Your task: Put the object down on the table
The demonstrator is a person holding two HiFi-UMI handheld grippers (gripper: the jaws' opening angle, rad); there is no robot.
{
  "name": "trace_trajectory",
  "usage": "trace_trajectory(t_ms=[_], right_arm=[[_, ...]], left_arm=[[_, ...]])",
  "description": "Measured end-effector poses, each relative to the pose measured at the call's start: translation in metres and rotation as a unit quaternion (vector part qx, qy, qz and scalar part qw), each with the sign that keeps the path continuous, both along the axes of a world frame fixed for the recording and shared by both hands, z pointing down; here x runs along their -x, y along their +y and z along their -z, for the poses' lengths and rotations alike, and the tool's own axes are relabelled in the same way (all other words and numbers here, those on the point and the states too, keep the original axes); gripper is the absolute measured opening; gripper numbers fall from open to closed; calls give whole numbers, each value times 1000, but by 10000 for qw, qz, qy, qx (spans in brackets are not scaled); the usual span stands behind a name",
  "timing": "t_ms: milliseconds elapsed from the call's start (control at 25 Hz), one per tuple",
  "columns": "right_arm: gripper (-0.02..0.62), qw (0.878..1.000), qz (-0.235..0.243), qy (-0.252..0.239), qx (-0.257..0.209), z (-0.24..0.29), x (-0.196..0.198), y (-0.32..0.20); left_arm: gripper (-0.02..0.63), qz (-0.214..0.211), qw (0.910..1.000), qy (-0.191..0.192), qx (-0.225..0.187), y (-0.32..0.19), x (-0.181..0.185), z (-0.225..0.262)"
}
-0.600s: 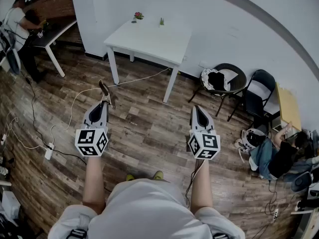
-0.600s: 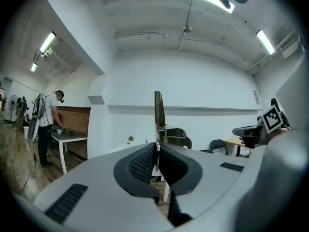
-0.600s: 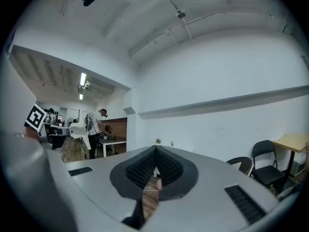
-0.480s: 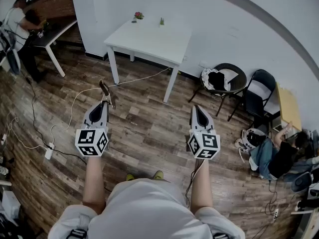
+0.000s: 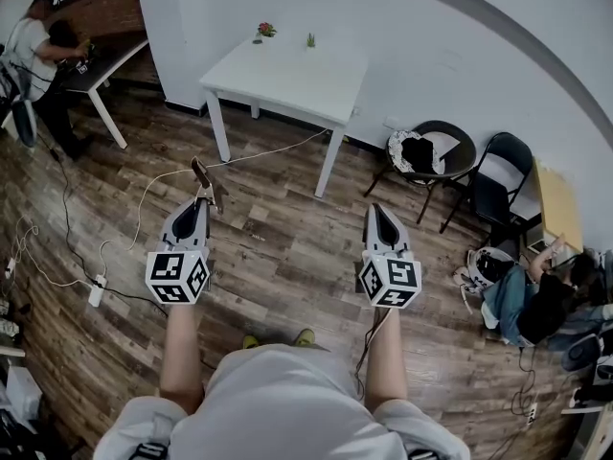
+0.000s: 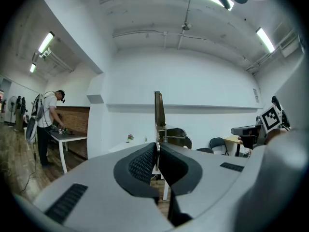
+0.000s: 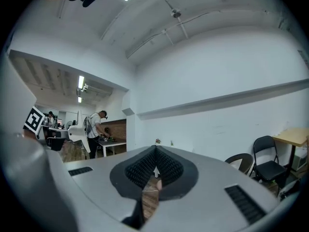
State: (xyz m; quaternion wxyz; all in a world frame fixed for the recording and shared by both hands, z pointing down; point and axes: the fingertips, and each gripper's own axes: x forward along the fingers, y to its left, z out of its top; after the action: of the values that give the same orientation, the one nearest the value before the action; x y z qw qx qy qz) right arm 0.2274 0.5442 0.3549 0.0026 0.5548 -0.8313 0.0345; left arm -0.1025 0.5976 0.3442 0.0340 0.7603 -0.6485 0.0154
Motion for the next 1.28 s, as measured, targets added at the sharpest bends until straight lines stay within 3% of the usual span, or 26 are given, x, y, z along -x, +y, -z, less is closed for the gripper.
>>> trace_trajectory(t_ms=[360,760,1280], right_arm=[[8,9999,-19,-151,70,-9,-33,-22],[8,9989,391,-252,-66,-15,-57,-50],[8,9988,475,-116,28,-43,-36,-132]], left_arm=[[18,42,9999,-39,100,-18,-33,-5],[18,192,9997,-89,75,-36,-81,-10],[18,197,9996,-107,159,-114,-67,-34]])
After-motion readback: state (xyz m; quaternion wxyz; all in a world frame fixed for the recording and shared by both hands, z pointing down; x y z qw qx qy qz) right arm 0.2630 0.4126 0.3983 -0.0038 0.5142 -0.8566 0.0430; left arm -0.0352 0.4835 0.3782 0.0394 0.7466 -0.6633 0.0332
